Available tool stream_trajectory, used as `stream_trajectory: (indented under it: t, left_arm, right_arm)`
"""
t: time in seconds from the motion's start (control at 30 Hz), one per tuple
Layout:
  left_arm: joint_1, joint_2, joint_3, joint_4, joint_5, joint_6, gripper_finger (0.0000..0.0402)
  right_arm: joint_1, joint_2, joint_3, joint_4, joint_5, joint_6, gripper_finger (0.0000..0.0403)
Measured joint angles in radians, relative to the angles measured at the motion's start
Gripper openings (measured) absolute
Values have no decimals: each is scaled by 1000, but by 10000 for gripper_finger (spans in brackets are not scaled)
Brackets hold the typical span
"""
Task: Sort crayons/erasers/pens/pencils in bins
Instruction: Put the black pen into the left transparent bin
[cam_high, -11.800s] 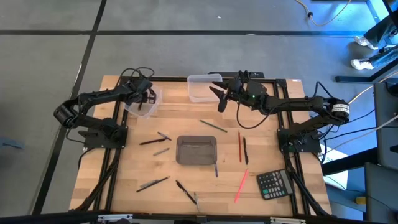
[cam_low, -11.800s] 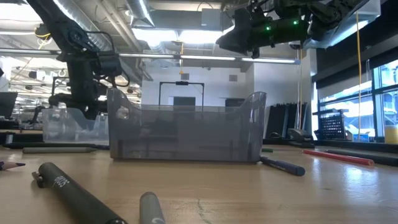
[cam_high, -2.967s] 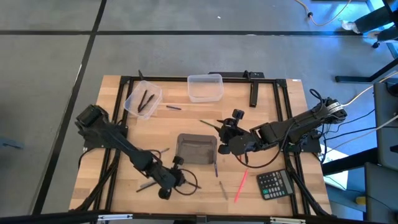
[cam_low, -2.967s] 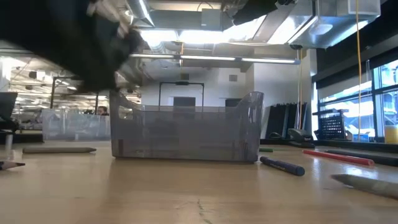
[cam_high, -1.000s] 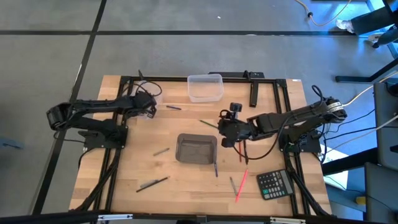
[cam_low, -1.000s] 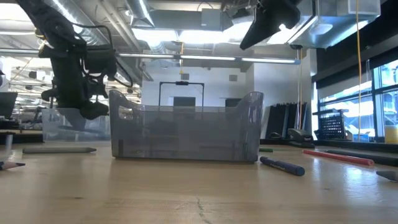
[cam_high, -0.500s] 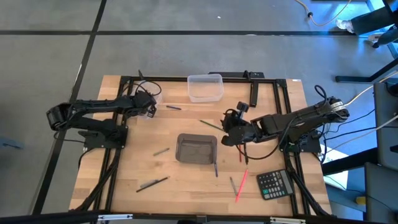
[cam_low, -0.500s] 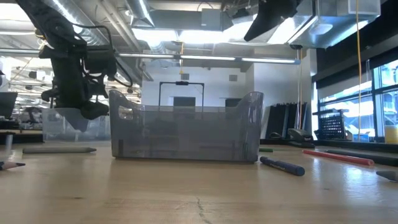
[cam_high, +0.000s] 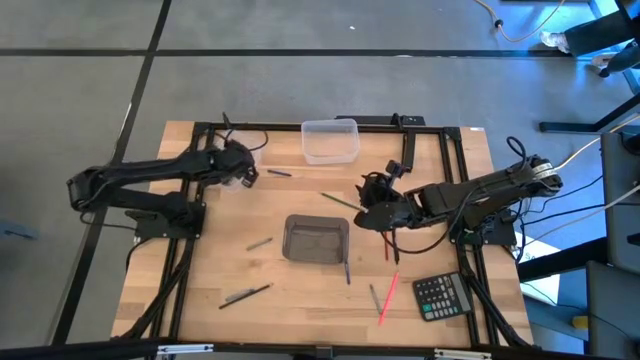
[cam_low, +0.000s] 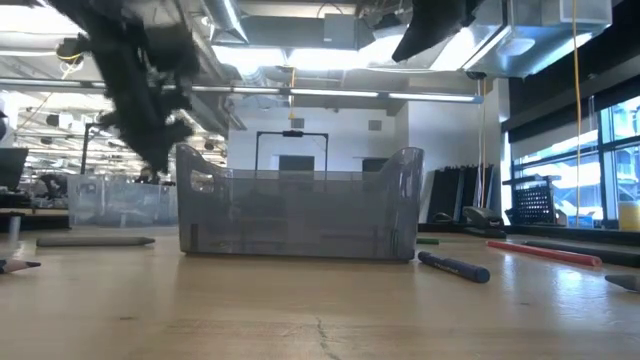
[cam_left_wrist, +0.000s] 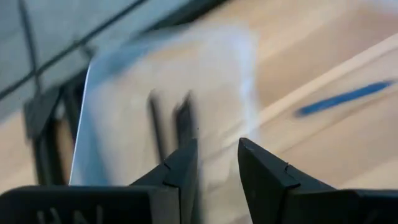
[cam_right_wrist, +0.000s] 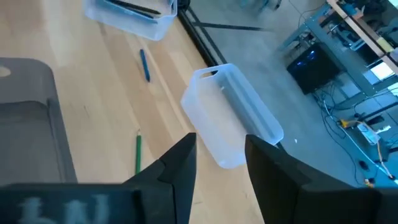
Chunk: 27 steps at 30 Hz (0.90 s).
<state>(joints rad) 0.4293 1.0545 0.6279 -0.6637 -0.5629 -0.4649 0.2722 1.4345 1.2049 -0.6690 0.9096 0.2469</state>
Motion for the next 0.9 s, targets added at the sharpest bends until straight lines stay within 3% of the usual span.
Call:
stream_trajectory:
  t: [0.1, 0.17, 0.33, 0.47, 0.9]
  left_arm:
    - [-70, -29, 65, 8, -1, 4, 108]
    - [-126, -40, 105, 41, -3, 6, 108]
    - [-286, 0, 129, 353, 78, 143, 108]
    - [-360, 123, 145, 595, 163, 258, 108]
    - [-423, 649, 511, 629, 368, 393, 108]
  right_arm:
    - [11, -4, 0, -5, 18, 12, 141]
    - [48, -18, -1, -9, 98, 13, 141]
    - [172, -114, -1, -19, 181, 40, 141]
    - [229, -175, -1, -66, 181, 80, 141]
    - [277, -203, -1, -431, 170, 455, 141]
